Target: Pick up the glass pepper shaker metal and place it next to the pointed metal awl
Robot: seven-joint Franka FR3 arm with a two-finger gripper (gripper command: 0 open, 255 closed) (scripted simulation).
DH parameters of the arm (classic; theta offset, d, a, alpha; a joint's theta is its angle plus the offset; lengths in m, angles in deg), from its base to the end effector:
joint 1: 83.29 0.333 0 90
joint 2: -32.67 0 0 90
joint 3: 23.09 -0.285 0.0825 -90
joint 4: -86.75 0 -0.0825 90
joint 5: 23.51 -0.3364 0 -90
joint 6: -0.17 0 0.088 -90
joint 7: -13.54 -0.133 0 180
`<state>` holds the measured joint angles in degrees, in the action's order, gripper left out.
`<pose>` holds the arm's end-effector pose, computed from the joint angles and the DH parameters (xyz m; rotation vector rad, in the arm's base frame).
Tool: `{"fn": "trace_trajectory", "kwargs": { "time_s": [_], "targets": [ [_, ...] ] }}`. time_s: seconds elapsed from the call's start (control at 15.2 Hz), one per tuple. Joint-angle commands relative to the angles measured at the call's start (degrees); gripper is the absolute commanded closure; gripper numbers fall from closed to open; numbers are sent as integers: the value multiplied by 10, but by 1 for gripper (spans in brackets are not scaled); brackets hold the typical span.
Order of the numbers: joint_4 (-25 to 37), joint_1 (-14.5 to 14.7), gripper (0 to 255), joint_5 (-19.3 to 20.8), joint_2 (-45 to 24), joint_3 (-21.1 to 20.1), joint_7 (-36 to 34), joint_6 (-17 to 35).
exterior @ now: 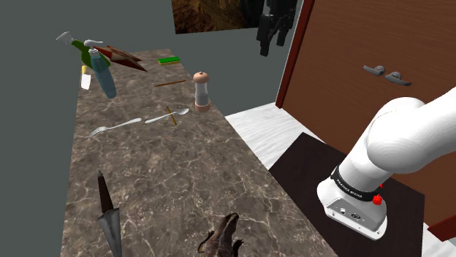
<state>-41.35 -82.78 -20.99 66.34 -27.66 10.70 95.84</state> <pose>0.3423 0.0296 0.5408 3.0544 0.0460 0.0390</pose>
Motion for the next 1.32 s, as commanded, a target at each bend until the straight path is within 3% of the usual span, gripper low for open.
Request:
{"fn": "trace_trajectory", "kwargs": {
  "time_s": [0.0, 0.66, 1.25],
  "targets": [
    [23, -2, 0, -1, -46, -2, -6, 19],
    [168, -10, 0, -2, -276, -8, -34, 80],
    [372, -8, 0, 0, -495, -7, -54, 73]
  ]
}}
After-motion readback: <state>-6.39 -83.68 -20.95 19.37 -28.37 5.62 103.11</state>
